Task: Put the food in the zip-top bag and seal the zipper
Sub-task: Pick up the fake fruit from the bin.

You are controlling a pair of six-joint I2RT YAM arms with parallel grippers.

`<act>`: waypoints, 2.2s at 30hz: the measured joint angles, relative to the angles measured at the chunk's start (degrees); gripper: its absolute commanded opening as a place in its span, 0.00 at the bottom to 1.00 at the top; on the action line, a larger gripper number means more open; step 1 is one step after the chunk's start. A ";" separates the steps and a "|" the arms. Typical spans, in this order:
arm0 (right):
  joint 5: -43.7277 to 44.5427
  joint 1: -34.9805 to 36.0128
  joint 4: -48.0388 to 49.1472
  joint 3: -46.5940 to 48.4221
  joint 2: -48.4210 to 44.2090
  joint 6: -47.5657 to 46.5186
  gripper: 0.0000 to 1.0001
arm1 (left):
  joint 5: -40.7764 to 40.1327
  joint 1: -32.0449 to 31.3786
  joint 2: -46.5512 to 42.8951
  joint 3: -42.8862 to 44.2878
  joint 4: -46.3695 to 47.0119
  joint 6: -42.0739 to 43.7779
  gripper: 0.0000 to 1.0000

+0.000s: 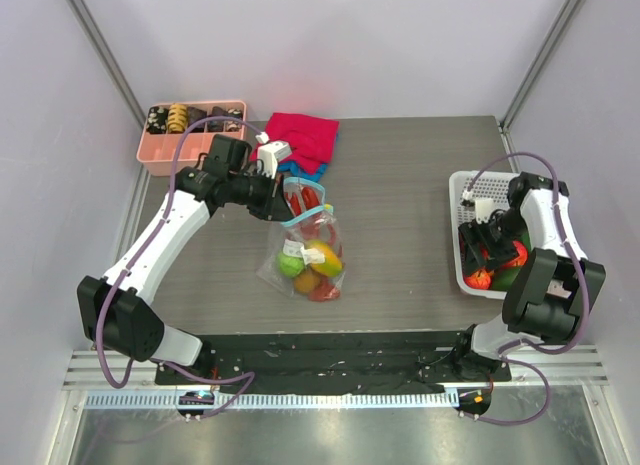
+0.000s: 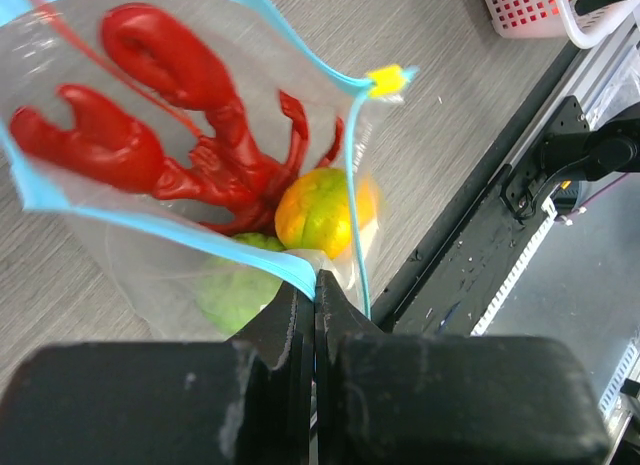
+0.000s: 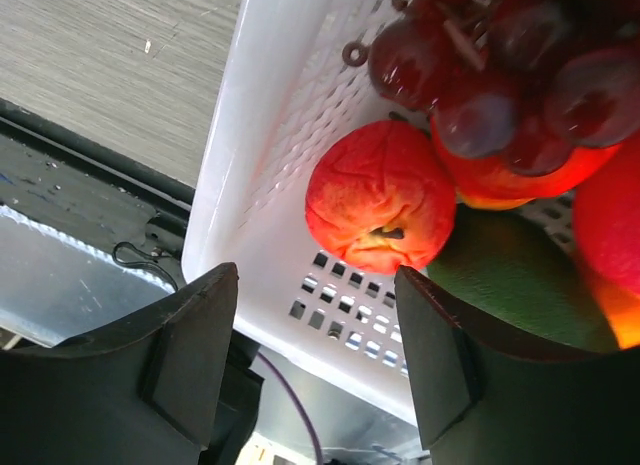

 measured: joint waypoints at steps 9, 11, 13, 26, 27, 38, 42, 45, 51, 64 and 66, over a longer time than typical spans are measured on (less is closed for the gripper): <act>3.04 0.00 6.10 -7.74 -3.08 5.40 0.79 | 0.20 0.00 0.02 0.00 -0.50 0.50 0.00; 4.35 0.00 7.72 -8.74 -3.23 6.88 0.79 | 0.20 0.00 0.02 0.00 -0.70 0.90 0.00; 5.38 0.00 9.42 -9.27 -3.28 8.13 0.80 | 0.20 0.00 0.02 0.00 -0.81 1.14 0.00; 7.17 0.07 16.24 -10.03 -0.87 11.21 0.57 | 0.42 0.02 1.14 0.00 -0.79 1.42 0.00; 7.39 0.07 16.57 -10.03 -0.50 11.28 0.53 | 0.42 0.02 1.16 0.07 -0.81 1.44 0.00; 7.41 0.07 11.41 -5.60 -4.42 8.55 0.01 | 1.99 -0.33 1.77 2.16 -1.01 2.03 0.00; 6.58 0.07 8.70 -0.87 -6.82 8.39 0.01 | 3.06 -1.25 2.69 3.50 -0.92 3.54 0.00; 5.18 0.07 6.86 1.92 -7.72 8.46 0.01 | 4.04 -2.25 3.15 4.13 -0.83 5.09 0.00; -1.33 0.07 4.55 12.04 -7.04 11.65 0.01 | 6.32 -4.17 3.17 4.79 -1.20 9.05 0.00; -20.96 12.35 21.03 25.40 -3.76 34.77 0.01 | 9.03 -9.05 5.64 8.85 -3.67 16.33 0.00; -22.21 17.11 26.05 25.16 -3.67 39.08 0.01 | 9.11 -9.55 5.81 9.46 -3.87 16.55 0.00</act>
